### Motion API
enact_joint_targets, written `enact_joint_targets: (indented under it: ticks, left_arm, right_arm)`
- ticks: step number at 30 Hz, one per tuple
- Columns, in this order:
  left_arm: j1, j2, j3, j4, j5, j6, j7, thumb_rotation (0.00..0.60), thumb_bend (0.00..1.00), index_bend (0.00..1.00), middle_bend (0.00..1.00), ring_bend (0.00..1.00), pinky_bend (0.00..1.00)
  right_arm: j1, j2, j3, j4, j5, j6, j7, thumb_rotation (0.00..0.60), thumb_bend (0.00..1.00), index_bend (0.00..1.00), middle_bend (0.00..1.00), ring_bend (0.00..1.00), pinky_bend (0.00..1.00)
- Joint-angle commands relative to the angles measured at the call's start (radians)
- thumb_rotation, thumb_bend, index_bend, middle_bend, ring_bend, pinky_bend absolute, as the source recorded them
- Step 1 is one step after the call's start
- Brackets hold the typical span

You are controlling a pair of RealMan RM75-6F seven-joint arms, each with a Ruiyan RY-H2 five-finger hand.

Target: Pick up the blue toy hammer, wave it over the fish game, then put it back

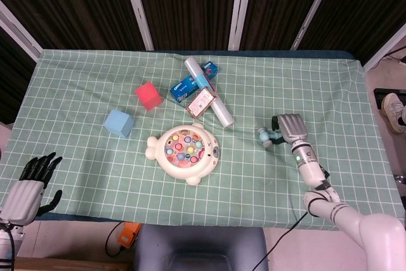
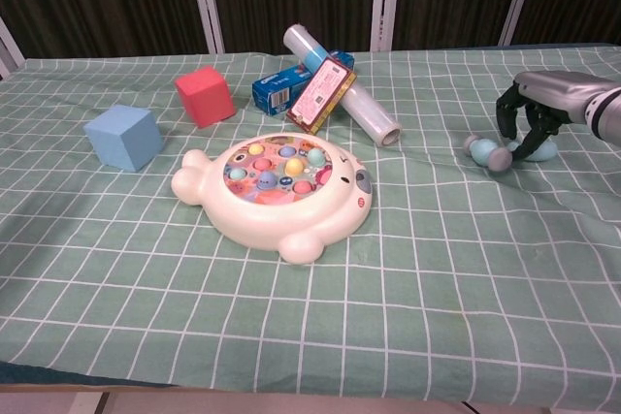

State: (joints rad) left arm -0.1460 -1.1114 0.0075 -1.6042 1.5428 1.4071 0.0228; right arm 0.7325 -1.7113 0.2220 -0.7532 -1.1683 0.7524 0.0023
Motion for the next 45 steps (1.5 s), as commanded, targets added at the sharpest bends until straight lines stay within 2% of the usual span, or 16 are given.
enact_joint_targets:
  ticks: [1,24,45]
  left_arm:
    - [0.000,0.000,0.000,0.000,-0.001,-0.001,0.002,0.600,0.42,0.00,0.02,0.00,0.06]
    - [-0.006,-0.008,-0.010,0.001,-0.028,-0.018,0.023,0.600,0.42,0.00,0.02,0.00,0.06]
    - [-0.017,-0.021,-0.023,0.003,-0.066,-0.042,0.054,0.600,0.42,0.00,0.03,0.00,0.06]
  right_arm:
    - [0.003,-0.007,0.009,0.016,0.005,-0.008,0.017,0.600,0.31,0.69,0.63,0.71,0.75]
    - [0.067,-0.047,0.070,0.125,0.049,-0.100,0.060,0.600,0.31,0.66,0.60,0.70,0.74]
    - [0.147,-0.104,0.116,0.298,0.093,-0.223,0.085,0.600,0.31,0.62,0.57,0.68,0.72]
